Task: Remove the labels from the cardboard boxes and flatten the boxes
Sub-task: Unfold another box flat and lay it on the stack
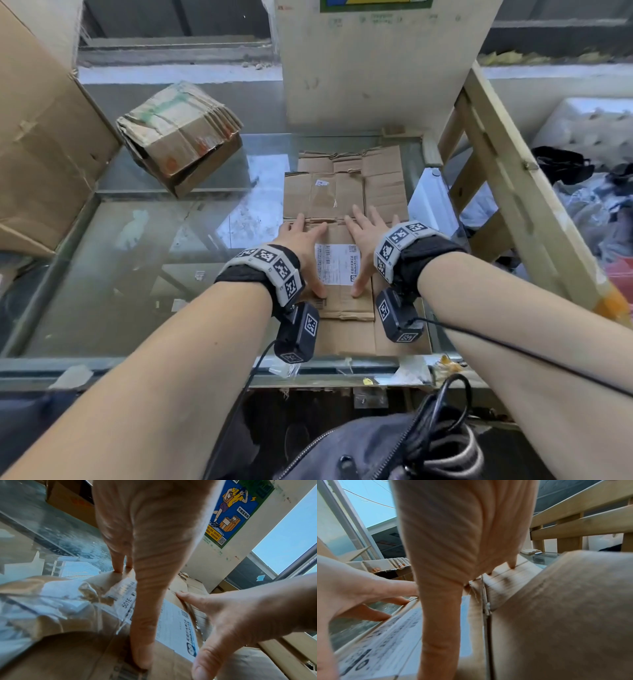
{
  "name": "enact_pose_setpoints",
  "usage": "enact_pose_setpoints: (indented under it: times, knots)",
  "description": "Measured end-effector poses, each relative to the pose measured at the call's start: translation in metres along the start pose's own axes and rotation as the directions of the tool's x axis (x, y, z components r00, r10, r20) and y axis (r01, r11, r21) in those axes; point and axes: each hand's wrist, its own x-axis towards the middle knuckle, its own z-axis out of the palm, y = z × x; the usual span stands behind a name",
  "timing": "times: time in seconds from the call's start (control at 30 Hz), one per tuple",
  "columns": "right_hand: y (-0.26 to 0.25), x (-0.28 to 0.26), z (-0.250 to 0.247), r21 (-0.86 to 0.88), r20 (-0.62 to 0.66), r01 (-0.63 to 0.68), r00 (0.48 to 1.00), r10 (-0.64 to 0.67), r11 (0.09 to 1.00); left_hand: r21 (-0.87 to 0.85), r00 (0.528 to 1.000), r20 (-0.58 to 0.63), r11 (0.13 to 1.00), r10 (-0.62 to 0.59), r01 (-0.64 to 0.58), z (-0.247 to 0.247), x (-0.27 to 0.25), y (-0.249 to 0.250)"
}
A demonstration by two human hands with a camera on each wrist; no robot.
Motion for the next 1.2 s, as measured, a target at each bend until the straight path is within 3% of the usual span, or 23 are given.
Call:
enact_pose_setpoints:
  times: [0.37,0.5,0.63,0.73,0.9,1.03,1.2]
  knots:
    - [-0.002,0.013,0.004,0.019,-0.012,-0.038,0.999,0.038,0.999,-0.096,1.0,0.027,0.995,-0.005,0.007,0.001,0.009,-0.004]
    - [-0.012,-0.004,-0.007,-0.021,-0.037,-0.07,0.997,0.069,0.997,-0.279,0.993,-0.122,0.959,0.01,-0.044,0.012,0.008,-0.011]
    - [-0.022,-0.01,-0.033,-0.036,-0.055,-0.085,0.995,0.083,0.996,-0.665,0.924,-0.371,0.721,-0.09,-0.196,0.01,0.001,-0.025]
    - [-0.031,-0.008,-0.05,0.047,-0.058,-0.049,0.997,0.052,0.998,-0.777,0.878,-0.438,0.571,-0.192,-0.264,-0.005,-0.008,-0.038]
    - [-0.06,-0.044,-0.063,0.077,-0.159,-0.028,0.986,0.04,0.997,-0.751,0.8,-0.518,0.608,-0.302,-0.257,-0.026,-0.018,-0.072]
    - [-0.074,-0.051,-0.073,0.107,-0.214,-0.002,0.976,0.025,0.994,-0.75,0.753,-0.512,0.643,-0.414,-0.156,-0.038,-0.022,-0.111]
    - [-0.088,-0.054,-0.084,0.192,-0.327,0.032,0.944,0.033,0.981,-0.836,0.686,-0.414,0.549,-0.599,-0.025,-0.044,-0.019,-0.158]
